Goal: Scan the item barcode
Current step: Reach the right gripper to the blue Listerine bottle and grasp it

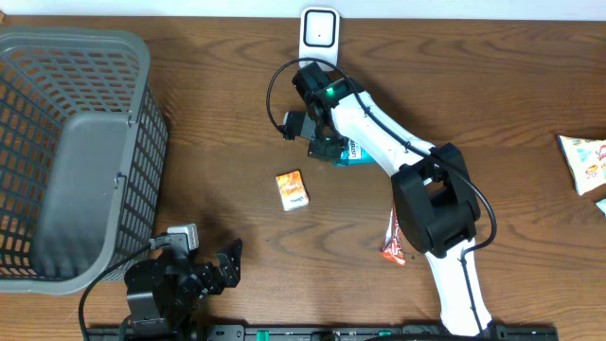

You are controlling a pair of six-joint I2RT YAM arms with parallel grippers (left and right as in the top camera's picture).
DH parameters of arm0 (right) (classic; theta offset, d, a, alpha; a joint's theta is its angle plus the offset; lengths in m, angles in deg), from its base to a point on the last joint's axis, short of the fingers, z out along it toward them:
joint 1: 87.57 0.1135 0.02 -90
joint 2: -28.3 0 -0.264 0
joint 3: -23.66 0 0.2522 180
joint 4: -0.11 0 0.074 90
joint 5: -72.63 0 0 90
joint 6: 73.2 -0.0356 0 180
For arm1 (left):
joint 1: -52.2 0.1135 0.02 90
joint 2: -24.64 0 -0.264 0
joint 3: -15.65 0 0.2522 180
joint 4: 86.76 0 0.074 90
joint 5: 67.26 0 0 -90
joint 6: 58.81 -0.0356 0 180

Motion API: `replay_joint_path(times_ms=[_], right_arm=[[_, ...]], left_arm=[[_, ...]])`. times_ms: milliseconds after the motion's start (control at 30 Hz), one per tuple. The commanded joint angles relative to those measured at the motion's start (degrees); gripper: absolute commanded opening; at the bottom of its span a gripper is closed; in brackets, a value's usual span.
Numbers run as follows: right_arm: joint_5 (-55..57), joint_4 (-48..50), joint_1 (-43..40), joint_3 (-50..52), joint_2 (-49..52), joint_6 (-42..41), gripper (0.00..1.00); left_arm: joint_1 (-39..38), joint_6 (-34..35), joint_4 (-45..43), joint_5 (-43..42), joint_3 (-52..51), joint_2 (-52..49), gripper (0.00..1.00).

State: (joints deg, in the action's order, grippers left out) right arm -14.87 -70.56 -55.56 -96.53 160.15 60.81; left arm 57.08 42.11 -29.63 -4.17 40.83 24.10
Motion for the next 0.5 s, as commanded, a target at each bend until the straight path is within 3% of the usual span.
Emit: replay_joint_path(times_ms=[0,233,367,467], right_arm=[[-0.5,-0.1,0.3,0.3,2.3,-0.2,0.50],[-1.2,-0.5,0.3,0.4,4.5,-0.3,0.43],[-1.2,-1.3,0.3,0.4,4.7,-0.3,0.21],[-2.1,-1.4,0.3,0.4,4.7,-1.8,0.15]], left_arm=[[0.3,0.6,0.3,-0.7,-0.1,0.3,1.00],[0.3,0.6,0.3,-0.7,-0.1,0.3,1.00],[0.3,0.6,0.3,-0.7,-0.1,0.3,1.00],[0.3,0.6,0.3,-0.7,-0.1,0.3,1.00]])
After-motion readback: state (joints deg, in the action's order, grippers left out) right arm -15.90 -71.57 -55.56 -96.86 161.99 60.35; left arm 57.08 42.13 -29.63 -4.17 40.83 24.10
